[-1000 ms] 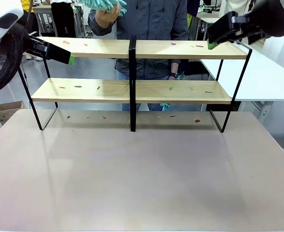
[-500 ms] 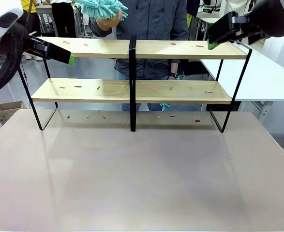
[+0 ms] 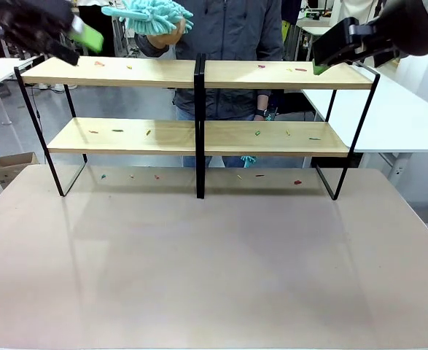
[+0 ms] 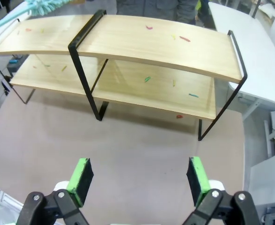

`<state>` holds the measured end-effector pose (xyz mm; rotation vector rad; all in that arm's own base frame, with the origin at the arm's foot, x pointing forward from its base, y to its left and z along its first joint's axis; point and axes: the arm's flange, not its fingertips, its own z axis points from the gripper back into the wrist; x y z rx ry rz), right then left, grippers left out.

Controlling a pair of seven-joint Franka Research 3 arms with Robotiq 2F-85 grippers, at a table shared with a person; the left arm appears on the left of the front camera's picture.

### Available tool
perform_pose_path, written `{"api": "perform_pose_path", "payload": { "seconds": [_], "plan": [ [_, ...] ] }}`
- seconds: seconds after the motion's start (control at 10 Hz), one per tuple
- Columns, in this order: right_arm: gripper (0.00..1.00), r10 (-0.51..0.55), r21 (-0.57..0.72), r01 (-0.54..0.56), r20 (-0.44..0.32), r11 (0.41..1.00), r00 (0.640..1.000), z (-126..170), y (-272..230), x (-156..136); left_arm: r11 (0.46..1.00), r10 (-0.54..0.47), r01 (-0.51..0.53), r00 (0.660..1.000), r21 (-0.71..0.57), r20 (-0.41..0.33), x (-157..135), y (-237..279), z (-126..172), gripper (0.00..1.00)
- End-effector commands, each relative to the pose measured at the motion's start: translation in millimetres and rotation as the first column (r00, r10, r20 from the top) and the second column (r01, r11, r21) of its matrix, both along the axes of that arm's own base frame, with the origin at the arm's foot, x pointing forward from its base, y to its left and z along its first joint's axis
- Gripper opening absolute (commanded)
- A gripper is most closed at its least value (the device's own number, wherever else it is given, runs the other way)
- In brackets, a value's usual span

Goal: Clean the shelves.
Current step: Pick up the Duster when the human hands it over.

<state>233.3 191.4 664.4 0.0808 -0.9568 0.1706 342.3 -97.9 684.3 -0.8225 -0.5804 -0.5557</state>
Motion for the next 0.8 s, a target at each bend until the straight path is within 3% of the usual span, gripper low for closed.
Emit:
{"api": "perform_pose_path", "payload": {
  "seconds": [0.0,0.1,0.3,0.4,0.7],
  "plan": [
    [1.0,0.002,0.002,-0.002,0.001,1.0,1.0,0.4,0.7,-0.1,0.985,0.164,-0.15,0.97,0.085,-0.179,4.7,4.8,-2.9,1.0],
    [1.0,0.002,0.002,-0.002,0.001,1.0,1.0,0.4,0.7,-0.1,1.0,0.0,0.0,1.0,0.0,0.0,0.0,0.0,0.0,1.0],
    [1.0,0.002,0.002,-0.002,0.001,1.0,1.0,0.4,0.7,-0.1,0.999,-0.012,0.001,0.974,-0.048,-0.224,29.2,14.2,10.0,1.0],
    [1.0,0.002,0.002,-0.002,0.001,1.0,1.0,0.4,0.7,-0.1,0.963,-0.081,-0.04,0.9,-0.268,-0.428,80.0,23.4,27.1,1.0],
    [1.0,0.002,0.002,-0.002,0.001,1.0,1.0,0.4,0.7,-0.1,0.879,-0.114,-0.217,0.77,-0.425,-0.628,183.7,28.6,30.5,1.0]
  ]
}}
